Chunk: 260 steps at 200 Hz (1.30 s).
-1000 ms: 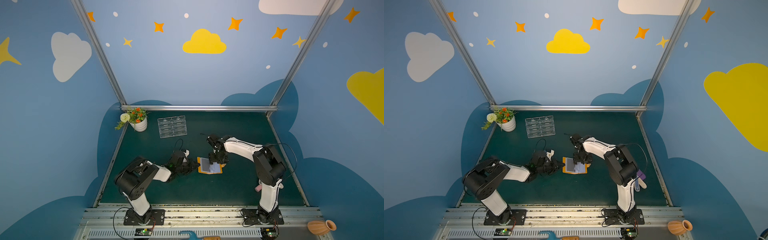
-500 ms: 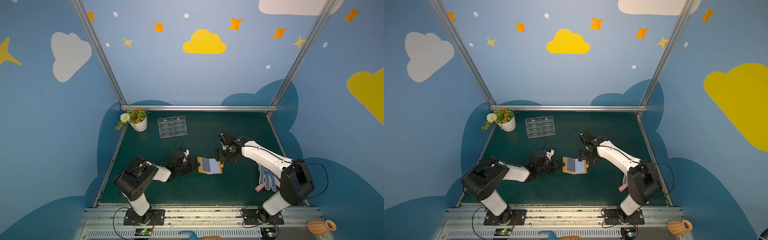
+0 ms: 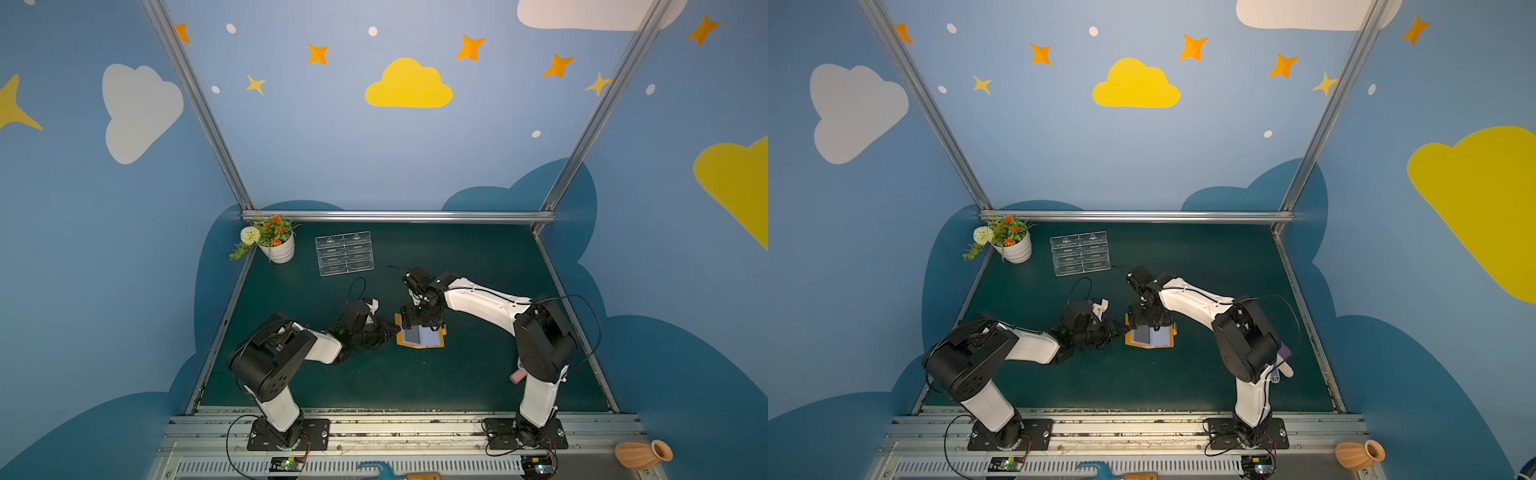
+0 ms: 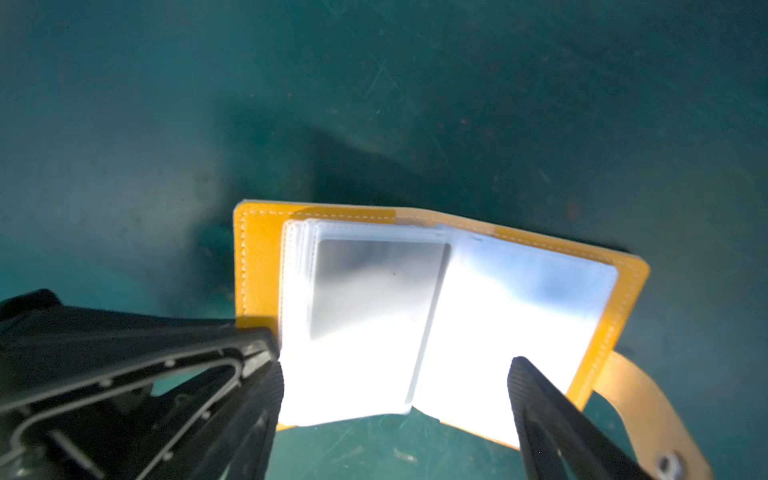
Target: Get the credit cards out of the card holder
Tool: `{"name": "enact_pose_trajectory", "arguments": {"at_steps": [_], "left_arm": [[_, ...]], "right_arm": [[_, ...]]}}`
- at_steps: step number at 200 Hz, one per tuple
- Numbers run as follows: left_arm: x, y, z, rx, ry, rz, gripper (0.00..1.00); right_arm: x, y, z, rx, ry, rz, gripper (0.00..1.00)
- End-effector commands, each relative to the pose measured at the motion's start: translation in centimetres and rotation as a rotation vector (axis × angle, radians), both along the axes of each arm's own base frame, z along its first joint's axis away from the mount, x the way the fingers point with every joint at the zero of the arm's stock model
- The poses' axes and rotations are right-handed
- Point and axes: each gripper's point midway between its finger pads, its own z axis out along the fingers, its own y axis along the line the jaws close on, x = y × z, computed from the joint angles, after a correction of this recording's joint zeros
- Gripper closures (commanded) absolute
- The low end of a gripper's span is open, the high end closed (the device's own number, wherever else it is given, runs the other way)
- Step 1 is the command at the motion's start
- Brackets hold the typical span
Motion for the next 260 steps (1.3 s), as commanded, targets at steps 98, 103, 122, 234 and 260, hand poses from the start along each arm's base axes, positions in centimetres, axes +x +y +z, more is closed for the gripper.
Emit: {"name": "enact_pose_trajectory", "arguments": {"at_steps": [98, 103, 122, 234, 260], "left_arm": [[0.2, 0.1, 0.6, -0.005, -0.026, -0.002, 0.96], [0.3, 0.1, 0.6, -0.005, -0.027, 0.001, 0.96], [0.2, 0.1, 0.5, -0.004, -0.026, -0.001, 0.96], [0.2, 0.2, 0.2, 0.003, -0.019, 0.000, 0.96], [0.2, 0.2, 0.2, 0.003, -0.021, -0.001, 0.96]], "right_arm": [[-0.4, 0.1, -1.8, -0.039, 0.040, 0.013, 0.19], [-0.4, 0.1, -1.8, -0.041, 0.039, 0.013, 0.19], [-0.4, -0.1, -1.9, -0.049, 0.038, 0.009, 0.19], [-0.1, -0.7, -0.7, -0.018, 0.015, -0.009, 0.20], [0.0, -0.2, 0.1, 0.022, 0.001, -0.008, 0.17]]}}
